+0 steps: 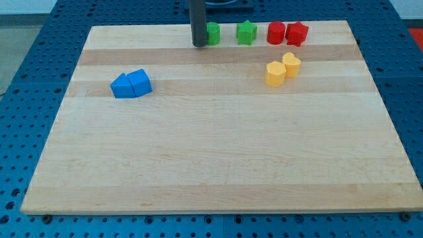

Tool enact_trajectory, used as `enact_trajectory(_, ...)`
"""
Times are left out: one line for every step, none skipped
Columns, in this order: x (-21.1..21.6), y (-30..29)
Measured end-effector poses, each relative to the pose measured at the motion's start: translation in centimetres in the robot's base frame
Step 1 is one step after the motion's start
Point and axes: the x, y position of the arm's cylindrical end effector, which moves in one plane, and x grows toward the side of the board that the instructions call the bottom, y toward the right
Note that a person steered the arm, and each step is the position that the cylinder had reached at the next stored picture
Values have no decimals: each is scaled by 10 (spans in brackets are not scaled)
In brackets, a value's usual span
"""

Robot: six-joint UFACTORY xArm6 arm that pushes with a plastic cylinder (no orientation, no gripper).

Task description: Move the yellow hexagon to the left of the green circle

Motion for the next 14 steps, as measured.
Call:
enact_trajectory(25,14)
enact_trajectory(80,81)
enact_trajectory(87,185)
enact_trajectory(74,247)
enact_trajectory(53,253)
enact_trajectory(32,250)
enact_trajectory(48,284)
enact_trajectory(78,312)
enact_trajectory(92,300)
enact_trajectory(129,225)
enact_trajectory(156,157)
enact_trajectory(142,135)
enact_trajectory(121,128)
enact_trajectory(123,159)
